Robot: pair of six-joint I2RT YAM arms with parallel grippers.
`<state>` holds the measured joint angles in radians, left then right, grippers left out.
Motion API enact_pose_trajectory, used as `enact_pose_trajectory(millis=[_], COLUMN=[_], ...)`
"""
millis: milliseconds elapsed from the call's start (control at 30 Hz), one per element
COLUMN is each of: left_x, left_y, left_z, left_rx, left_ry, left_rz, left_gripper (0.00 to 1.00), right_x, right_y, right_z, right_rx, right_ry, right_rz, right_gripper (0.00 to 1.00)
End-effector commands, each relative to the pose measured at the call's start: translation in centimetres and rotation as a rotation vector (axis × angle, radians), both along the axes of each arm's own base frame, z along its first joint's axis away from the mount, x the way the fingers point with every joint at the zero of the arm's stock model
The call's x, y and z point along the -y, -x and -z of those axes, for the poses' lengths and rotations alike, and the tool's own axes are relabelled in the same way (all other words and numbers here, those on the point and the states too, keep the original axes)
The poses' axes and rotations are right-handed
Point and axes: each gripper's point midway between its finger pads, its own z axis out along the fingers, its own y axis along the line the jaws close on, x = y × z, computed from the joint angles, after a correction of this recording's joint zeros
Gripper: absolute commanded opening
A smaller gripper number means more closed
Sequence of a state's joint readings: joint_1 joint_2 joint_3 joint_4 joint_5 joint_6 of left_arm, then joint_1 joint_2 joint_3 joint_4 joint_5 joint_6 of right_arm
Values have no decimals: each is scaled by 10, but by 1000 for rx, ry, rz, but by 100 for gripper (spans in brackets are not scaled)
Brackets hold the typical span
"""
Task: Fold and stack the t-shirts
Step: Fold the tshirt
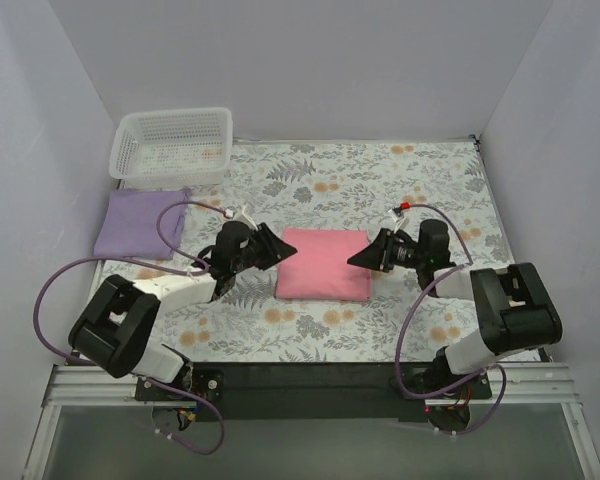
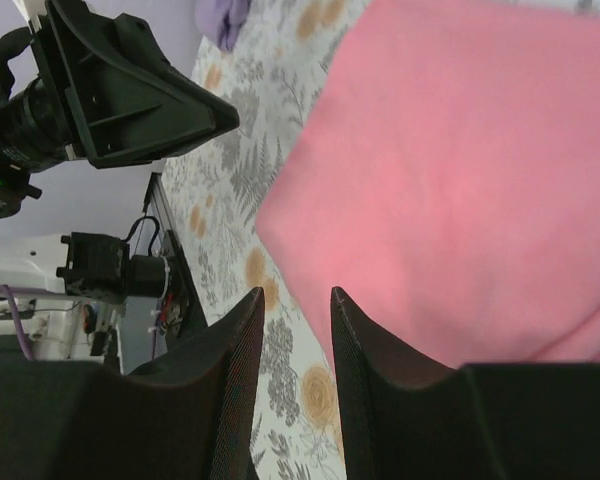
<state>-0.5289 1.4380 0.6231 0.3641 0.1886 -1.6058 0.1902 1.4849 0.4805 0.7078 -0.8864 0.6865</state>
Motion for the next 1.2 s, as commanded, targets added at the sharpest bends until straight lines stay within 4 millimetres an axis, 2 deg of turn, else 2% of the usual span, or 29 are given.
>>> enact_pose_trajectory(millis=[0, 133, 200, 233, 367, 433, 533, 567, 667, 700, 767, 800, 833, 867, 933, 967, 1000, 1100, 1133, 1167], left_x=[-11, -28, -33, -38, -40, -37, -22, -9, 19, 29, 48, 58, 64, 70, 81, 82, 82, 68, 57, 52], left_y=[46, 77, 82, 86, 85, 83, 84, 85, 88, 84, 84, 77, 76, 77, 75, 78, 79, 92, 101, 104], left_z=[61, 96, 96, 100, 77, 58, 32, 19, 12, 4, 12, 4, 9, 24, 31, 50, 57, 92, 108, 114], left_rx=[-191, -298, -299, -311, -253, -208, -152, -123, -114, -97, -107, -73, -74, -99, -113, -156, -178, -266, -307, -321], left_ry=[-39, -52, -49, -67, -57, -30, -7, 6, 14, 26, 13, 13, -3, -32, -39, -67, -71, -97, -117, -127], left_rz=[18, -9, -25, -35, -33, -29, 4, 31, 98, 115, 153, 158, 168, 180, 202, 207, 207, 173, 150, 140], left_gripper=[23, 13, 11, 10, 10, 12, 16, 16, 18, 18, 18, 17, 16, 15, 13, 12, 11, 8, 8, 8], right_x=[6, 15, 18, 18, 15, 8, -12, -17, -31, -35, -35, -35, -34, -33, -31, -29, -28, -20, -18, -17], right_y=[21, 34, 36, 39, 40, 44, 57, 60, 62, 64, 61, 63, 63, 63, 68, 68, 69, 75, 76, 78], right_z=[46, 78, 80, 78, 46, 27, 6, 1, -9, -7, -2, 6, 11, 17, 35, 40, 51, 77, 78, 81], right_rx=[-92, -164, -161, -157, -98, -61, -24, -17, 25, 26, 23, 6, -1, -9, -43, -52, -69, -139, -138, -151], right_ry=[22, 38, 40, 37, -13, -39, -63, -69, -71, -66, -55, -42, -33, -24, -6, -2, 6, 34, 25, 19], right_rz=[7, 21, 25, 21, 4, -17, -70, -77, -78, -86, -70, -68, -66, -61, -57, -49, -43, -19, -15, -18], right_gripper=[39, 38, 36, 36, 37, 38, 39, 39, 40, 40, 40, 40, 40, 40, 39, 39, 38, 38, 38, 38])
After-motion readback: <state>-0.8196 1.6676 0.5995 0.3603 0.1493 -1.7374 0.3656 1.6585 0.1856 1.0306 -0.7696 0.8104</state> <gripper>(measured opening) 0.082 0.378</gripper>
